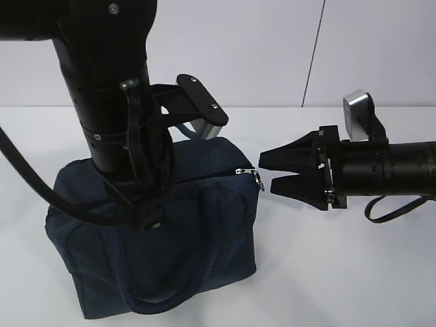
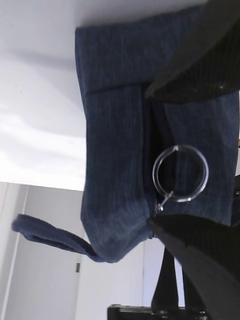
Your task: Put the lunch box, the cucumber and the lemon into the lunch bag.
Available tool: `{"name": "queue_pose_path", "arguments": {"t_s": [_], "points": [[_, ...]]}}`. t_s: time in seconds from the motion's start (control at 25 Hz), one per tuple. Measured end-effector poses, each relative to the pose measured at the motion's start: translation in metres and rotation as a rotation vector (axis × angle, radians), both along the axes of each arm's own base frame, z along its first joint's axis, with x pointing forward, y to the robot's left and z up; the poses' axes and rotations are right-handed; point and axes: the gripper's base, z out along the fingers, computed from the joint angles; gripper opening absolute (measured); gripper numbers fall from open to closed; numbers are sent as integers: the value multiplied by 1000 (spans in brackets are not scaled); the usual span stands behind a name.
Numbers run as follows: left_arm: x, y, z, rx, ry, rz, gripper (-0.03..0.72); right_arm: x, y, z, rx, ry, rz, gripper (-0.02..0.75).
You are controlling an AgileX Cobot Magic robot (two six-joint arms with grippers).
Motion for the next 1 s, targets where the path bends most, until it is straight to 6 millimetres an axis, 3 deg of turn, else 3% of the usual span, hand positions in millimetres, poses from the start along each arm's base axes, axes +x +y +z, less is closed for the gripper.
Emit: {"name": "queue_pose_path", "arguments": {"t_s": [0.44, 0.76, 1.0], "points": [[0, 0, 0, 0, 0, 0, 7, 2, 9, 4, -5, -37, 32, 504], [0, 0, 0, 0, 0, 0, 7, 2, 9, 4, -5, -37, 32, 417], [0, 0, 0, 0, 0, 0, 7, -2, 20, 4, -4, -37, 68, 407]]}}
